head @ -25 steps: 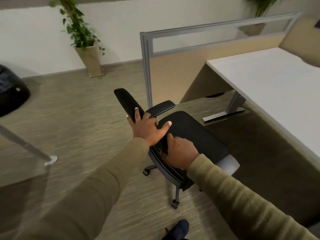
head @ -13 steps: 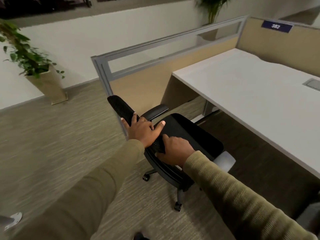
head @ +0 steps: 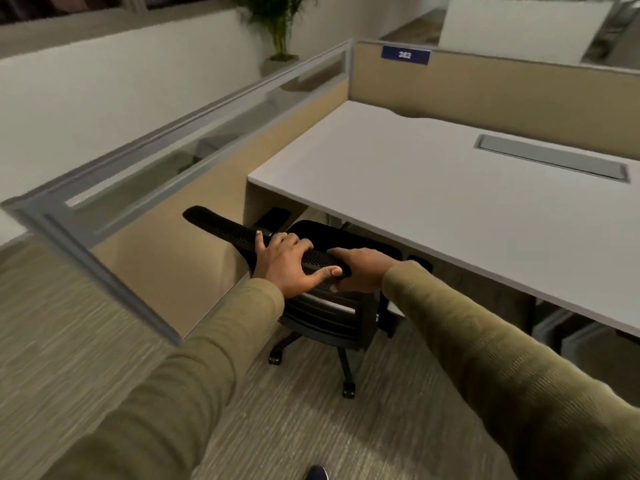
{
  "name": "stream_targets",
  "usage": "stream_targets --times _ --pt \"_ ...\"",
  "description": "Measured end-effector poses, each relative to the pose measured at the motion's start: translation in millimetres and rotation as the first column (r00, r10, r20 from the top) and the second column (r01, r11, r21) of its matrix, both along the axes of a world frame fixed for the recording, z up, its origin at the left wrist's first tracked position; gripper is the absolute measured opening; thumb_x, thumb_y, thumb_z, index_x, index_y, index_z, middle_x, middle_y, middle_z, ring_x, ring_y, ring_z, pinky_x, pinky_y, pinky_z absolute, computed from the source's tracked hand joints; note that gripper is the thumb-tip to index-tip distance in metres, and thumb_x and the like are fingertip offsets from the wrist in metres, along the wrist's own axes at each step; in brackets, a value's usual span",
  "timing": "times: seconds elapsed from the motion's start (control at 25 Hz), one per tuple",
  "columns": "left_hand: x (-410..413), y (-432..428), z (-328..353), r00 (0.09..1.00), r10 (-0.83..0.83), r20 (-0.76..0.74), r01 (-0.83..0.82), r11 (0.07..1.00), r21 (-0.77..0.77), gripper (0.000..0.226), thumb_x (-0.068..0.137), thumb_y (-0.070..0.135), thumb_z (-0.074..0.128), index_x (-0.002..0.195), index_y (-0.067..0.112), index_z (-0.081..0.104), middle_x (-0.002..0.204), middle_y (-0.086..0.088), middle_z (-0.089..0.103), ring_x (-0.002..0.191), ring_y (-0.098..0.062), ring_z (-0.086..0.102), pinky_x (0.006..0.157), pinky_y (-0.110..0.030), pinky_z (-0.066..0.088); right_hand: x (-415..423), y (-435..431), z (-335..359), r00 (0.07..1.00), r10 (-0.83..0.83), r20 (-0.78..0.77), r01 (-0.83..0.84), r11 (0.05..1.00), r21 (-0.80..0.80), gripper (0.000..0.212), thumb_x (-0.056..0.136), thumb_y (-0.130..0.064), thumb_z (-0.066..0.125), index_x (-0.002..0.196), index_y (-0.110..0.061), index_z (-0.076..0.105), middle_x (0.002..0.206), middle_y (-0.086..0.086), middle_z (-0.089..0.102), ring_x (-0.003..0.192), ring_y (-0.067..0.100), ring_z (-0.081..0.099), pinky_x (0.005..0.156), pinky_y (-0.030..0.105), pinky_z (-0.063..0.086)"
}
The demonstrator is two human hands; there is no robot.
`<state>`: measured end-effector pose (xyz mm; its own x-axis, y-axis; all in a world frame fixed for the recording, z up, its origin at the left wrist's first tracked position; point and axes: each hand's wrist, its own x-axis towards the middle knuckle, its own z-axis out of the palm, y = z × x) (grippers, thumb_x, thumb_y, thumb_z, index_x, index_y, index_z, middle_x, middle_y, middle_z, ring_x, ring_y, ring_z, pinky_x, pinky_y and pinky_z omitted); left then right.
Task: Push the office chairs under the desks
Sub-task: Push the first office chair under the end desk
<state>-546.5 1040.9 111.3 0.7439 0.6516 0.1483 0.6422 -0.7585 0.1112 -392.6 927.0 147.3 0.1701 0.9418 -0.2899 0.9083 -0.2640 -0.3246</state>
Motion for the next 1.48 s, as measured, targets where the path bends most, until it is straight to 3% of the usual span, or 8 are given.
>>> stream_targets --times 0.08,0.28,0.6,0.84,0.96,1.12,1.48 --pt "18.3 18.7 -2.1 0.999 -0.035 -0.011 0.035 0.999 -0.001 0.105 0.065 0.104 0.009 0.118 0.030 0.061 0.119 0.001 0.061 0.122 -0.025 0.050 0.116 -0.068 0.012 13.9 11.5 -1.6 0.997 -0.071 0.037 0.071 0.997 0.001 0.073 0.089 -0.042 0.068 0.152 -0.026 0.033 0.132 0.006 0.060 0.118 0.026 0.059 0.095 0.035 0.045" --pt "62.4 51.0 -0.6 0.998 -0.041 -0.046 0.040 0.999 -0.021 0.111 0.062 0.105 0.009 0.120 0.027 0.063 0.122 -0.005 0.063 0.122 -0.032 0.051 0.114 -0.072 0.014 35.8 13.8 -14.6 0.936 -0.318 0.151 0.289 0.939 0.186 0.057 0.094 -0.034 0.060 0.146 -0.022 0.039 0.133 0.012 0.056 0.118 0.033 0.056 0.096 0.044 0.048" --pt "99.5 45.6 -0.4 0.999 -0.021 -0.038 0.020 0.999 -0.027 0.117 0.060 0.107 0.009 0.120 0.024 0.065 0.125 -0.005 0.064 0.126 -0.034 0.049 0.113 -0.074 0.012 37.4 -12.2 -17.9 0.883 -0.441 0.162 0.409 0.891 0.198 0.096 0.088 -0.034 0.072 0.157 -0.023 0.006 0.166 0.013 0.006 0.139 0.036 0.038 0.110 0.048 0.040" --pt "101.8 13.9 3.9 0.999 0.005 -0.043 -0.006 0.999 -0.033 0.116 0.070 0.098 0.000 0.137 0.020 0.052 0.141 -0.013 0.053 0.138 -0.037 0.037 0.116 -0.072 0.006 21.1 -62.0 -9.8 0.885 -0.439 0.154 0.404 0.890 0.212 0.099 0.088 -0.038 0.070 0.158 -0.025 0.001 0.167 0.008 0.001 0.143 0.034 0.033 0.111 0.049 0.039" --pt "97.0 -25.9 -4.3 1.000 -0.010 -0.012 0.010 1.000 -0.023 0.101 0.083 0.086 0.008 0.156 0.018 0.026 0.163 -0.017 0.024 0.152 -0.039 0.010 0.118 -0.069 -0.003 11.7 -104.3 -10.3 0.878 -0.457 0.140 0.422 0.879 0.222 0.099 0.088 -0.039 0.069 0.158 -0.025 0.001 0.167 0.010 0.003 0.144 0.033 0.031 0.113 0.051 0.037" --pt "86.8 -120.9 -27.0 0.992 -0.111 0.052 0.112 0.994 -0.018 0.093 0.089 0.080 0.014 0.160 0.021 0.002 0.168 -0.015 -0.005 0.153 -0.035 -0.012 0.118 -0.061 -0.014 -2.4 -183.5 -19.8 0.856 -0.497 0.142 0.460 0.858 0.228 0.099 0.089 -0.040 0.069 0.159 -0.025 -0.001 0.167 0.010 0.003 0.146 0.033 0.030 0.115 0.049 0.035" --pt "97.7 -392.8 -75.6 0.914 -0.402 -0.064 0.394 0.913 -0.102 0.093 0.089 0.078 0.015 0.160 0.021 0.000 0.168 -0.015 -0.008 0.154 -0.034 -0.013 0.119 -0.062 -0.012 -27.4 -438.7 -55.9 0.737 -0.657 0.160 0.643 0.754 0.138 0.098 0.090 -0.039 0.067 0.159 -0.023 -0.001 0.167 0.010 0.003 0.147 0.032 0.028 0.116 0.048 0.034"
